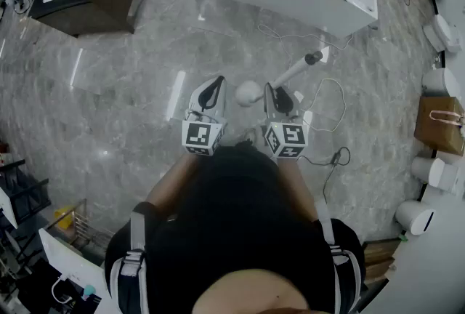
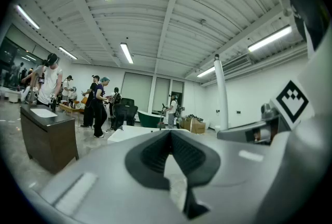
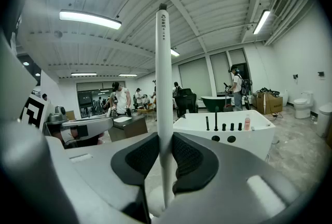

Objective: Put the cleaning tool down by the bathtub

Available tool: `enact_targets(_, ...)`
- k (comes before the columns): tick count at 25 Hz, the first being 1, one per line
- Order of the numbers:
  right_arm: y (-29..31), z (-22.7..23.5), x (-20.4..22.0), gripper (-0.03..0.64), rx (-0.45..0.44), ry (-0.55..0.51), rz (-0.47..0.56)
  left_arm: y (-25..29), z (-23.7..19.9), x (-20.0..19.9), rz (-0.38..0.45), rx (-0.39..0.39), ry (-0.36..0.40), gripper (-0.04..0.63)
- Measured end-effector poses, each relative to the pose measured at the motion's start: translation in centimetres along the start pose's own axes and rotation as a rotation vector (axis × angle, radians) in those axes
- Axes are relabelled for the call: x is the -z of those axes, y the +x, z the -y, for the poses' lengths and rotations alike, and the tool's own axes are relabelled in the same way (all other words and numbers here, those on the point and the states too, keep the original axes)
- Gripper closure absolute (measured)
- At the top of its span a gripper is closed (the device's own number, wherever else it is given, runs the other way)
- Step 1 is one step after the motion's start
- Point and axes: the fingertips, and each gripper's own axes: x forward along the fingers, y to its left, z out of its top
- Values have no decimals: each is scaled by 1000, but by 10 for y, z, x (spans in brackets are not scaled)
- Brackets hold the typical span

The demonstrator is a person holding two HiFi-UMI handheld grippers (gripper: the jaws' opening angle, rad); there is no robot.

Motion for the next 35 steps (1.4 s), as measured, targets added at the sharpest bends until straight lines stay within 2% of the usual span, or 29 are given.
enact_targets(13, 12, -34, 3, 532, -13, -7, -4, -19, -31, -1, 7, -7, -18, 586)
enact_targets(19, 26, -59, -1, 532, 7, -17, 1, -33, -65, -3, 7, -12, -32, 586)
enact_targets(30, 64, -111, -5, 532, 57, -25, 26, -56, -134, -16, 39, 30, -11, 586)
enact_targets(35, 74, -120, -7, 532, 65, -17, 23, -57, -149, -16, 37, 30, -9, 586)
